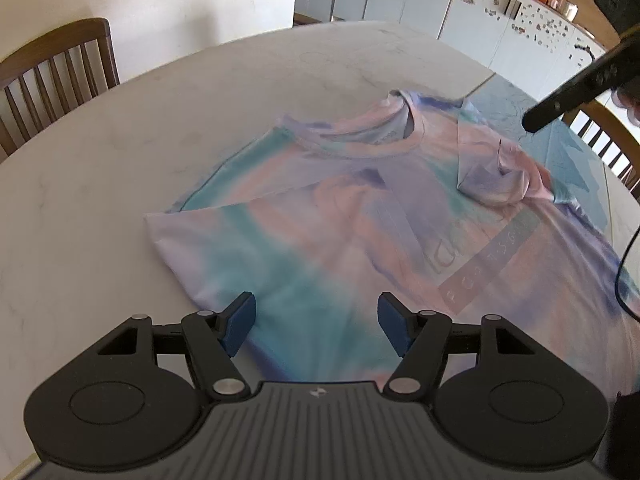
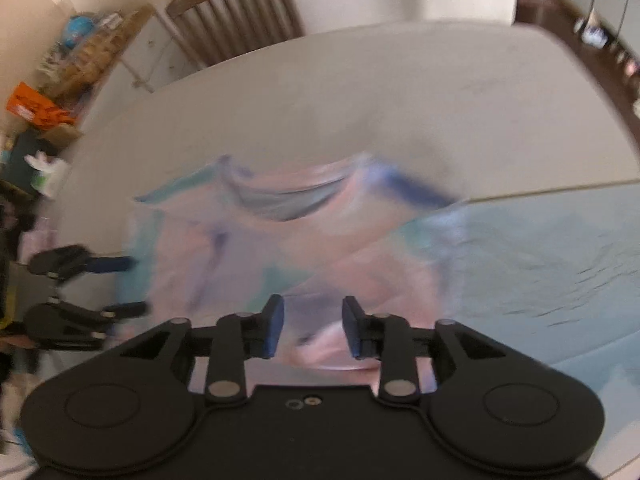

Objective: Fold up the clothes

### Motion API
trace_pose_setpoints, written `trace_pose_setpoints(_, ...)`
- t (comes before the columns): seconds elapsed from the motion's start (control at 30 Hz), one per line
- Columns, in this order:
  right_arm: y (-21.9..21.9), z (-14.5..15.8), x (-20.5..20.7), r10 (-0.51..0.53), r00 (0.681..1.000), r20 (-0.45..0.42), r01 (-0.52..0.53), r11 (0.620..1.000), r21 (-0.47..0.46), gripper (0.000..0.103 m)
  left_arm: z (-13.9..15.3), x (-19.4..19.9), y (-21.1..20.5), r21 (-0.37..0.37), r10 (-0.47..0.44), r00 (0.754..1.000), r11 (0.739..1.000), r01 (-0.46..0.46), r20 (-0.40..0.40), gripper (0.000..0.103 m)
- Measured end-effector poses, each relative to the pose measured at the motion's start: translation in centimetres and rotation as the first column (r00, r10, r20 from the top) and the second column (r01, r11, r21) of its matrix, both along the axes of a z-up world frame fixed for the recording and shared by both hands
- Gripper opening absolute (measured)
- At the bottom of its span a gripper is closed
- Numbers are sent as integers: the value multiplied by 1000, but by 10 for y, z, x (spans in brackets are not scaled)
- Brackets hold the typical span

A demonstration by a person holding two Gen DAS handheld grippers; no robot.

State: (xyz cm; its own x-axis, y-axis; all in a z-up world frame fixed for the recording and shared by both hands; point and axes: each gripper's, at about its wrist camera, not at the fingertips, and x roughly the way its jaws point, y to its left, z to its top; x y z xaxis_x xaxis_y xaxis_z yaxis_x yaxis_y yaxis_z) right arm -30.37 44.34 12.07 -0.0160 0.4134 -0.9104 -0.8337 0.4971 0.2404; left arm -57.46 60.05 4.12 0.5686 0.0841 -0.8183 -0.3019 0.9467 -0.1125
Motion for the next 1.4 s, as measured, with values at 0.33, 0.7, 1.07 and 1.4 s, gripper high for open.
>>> trace_pose_setpoints(0.33, -11, -44, 5, 31, 996, 80, -20, 992, -127, 103, 39, 49, -31, 1, -108, 981, 994, 109, 162, 36)
trace_pose_setpoints(0.7, -26, -38, -10, 131, 972, 194, -113, 989, -100, 103, 26, 66, -48, -6, -150, 983, 988, 151, 110, 36)
trace_pose_setpoints(1.07, -4, -40, -15, 234, 935, 266, -210, 971, -115, 103, 29, 57, -47, -16, -129, 987, 991, 131, 99, 36)
trace_pose_setpoints(1.4, 6, -59, -13, 254, 933, 254, -221, 964, -151, 103, 26, 50, -45, -26, -113, 991, 993, 115, 77, 36)
